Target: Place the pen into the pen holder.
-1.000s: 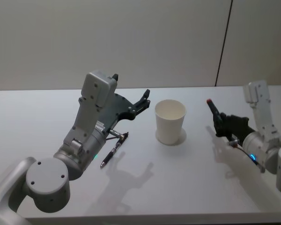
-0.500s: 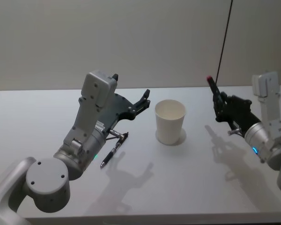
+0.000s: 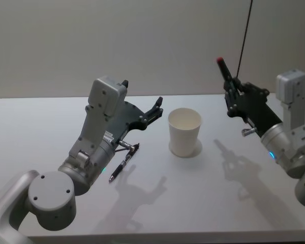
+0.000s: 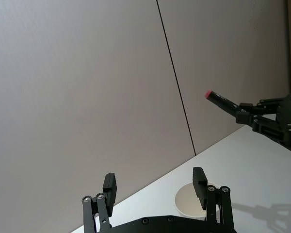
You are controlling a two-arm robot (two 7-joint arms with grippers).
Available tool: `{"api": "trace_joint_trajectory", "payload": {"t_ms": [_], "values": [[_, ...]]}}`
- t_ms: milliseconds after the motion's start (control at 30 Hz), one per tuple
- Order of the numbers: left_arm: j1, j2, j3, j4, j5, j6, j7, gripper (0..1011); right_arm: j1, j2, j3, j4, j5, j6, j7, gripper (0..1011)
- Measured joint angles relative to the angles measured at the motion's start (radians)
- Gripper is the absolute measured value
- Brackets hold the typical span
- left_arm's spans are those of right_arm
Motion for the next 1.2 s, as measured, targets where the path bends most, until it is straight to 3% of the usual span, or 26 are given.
{"api": "trace_joint_trajectory", "payload": {"t_ms": [133, 433, 1200], "values": [[0.0, 0.0, 0.0, 0.0, 0.0, 0.0, 0.0, 1004, 0.019, -0.015, -0.011, 0.021, -0.017, -0.069, 0.013, 176], [0.0, 0.0, 0.0, 0.0, 0.0, 0.0, 0.0, 1004, 0.075, -0.056, -0.034, 0.107, -0.055, -0.165, 0.029, 176], [0.0, 0.0, 0.0, 0.0, 0.0, 0.0, 0.0, 1004, 0.211, -0.139, -0.072, 0.385, -0.1, -0.28, 0.036, 176]]}}
